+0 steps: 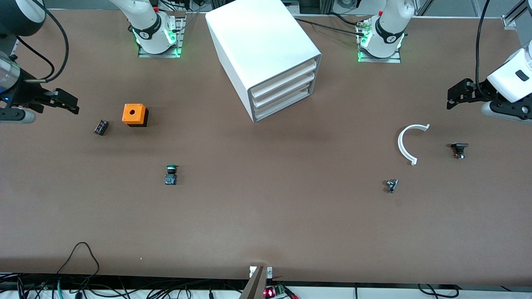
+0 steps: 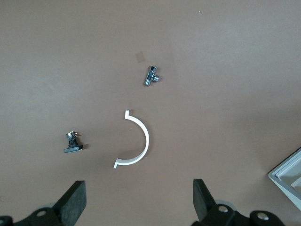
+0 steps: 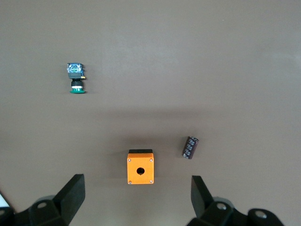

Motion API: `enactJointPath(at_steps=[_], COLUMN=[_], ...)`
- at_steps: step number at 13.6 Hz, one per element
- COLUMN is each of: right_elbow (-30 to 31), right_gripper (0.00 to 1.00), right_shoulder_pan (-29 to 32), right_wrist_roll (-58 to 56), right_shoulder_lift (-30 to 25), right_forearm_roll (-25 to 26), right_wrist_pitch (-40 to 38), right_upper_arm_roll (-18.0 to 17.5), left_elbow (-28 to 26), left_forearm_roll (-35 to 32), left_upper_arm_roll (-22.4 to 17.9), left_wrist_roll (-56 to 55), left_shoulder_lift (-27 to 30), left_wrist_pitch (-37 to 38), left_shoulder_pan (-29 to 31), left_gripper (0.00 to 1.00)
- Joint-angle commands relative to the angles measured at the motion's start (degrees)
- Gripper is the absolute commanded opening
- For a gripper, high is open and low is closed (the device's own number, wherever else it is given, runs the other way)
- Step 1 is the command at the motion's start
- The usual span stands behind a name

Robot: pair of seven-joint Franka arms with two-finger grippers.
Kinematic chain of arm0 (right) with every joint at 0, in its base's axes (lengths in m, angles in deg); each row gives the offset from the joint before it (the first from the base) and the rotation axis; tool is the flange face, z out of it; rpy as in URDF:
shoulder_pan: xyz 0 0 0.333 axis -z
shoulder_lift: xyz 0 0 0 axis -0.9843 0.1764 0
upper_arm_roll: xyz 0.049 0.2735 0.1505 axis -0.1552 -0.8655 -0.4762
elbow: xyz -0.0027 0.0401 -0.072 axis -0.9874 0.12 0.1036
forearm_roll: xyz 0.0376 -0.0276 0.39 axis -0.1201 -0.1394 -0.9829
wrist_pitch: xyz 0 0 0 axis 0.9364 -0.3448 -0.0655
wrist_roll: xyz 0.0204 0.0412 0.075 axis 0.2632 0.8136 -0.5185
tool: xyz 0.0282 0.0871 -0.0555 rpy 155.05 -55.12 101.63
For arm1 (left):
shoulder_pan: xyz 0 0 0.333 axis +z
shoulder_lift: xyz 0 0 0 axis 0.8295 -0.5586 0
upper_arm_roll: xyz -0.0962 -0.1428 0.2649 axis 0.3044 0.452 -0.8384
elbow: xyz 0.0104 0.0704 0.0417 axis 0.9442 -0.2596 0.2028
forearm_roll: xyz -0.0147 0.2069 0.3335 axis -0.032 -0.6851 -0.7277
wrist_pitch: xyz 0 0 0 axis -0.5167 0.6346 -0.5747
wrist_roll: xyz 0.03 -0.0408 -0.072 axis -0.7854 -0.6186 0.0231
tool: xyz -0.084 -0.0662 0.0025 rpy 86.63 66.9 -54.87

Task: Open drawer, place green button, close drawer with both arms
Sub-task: 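Reach the right gripper toward the green button while the left gripper moves toward the cabinet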

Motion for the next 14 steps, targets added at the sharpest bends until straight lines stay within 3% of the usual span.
enactJointPath(at_steps=[1,4,9,11,14], right_elbow=[-0.4,-0.7,-1.5,-1.5,-1.5], right_gripper=[1.00,1.00,1.00,1.00,1.00], right_shoulder_pan=[-0.1,-0.5,-3.0,-4.2,-7.8], right_wrist_roll=[-0.6,0.4,0.3,0.3,1.4], right_shoulder_lift=[2.1,5.7,13.0,15.7,19.0], right_forearm_roll=[-1.4,-5.5,-6.2,-6.0,-5.8], right_wrist_pitch=[0.3,0.0,5.8,9.4,12.2], right_upper_arm_roll=[0.0,-0.2,-0.3,-0.4,-0.3], left_elbow=[2.2,2.2,1.6,-0.6,-10.6], left_forearm_roll=[-0.7,-1.4,1.1,10.0,27.8], left_upper_arm_roll=[0.3,0.8,2.2,2.5,2.7], left_wrist_roll=[0.2,0.1,0.5,1.2,1.8], left_shoulder_lift=[-0.5,-2.1,-5.9,-9.0,-14.1], left_wrist_pitch=[1.0,0.9,1.1,0.8,-5.3], left_shoulder_pan=[-0.3,-0.9,-0.8,-0.3,0.0], left_gripper=[1.00,1.00,1.00,1.00,1.00])
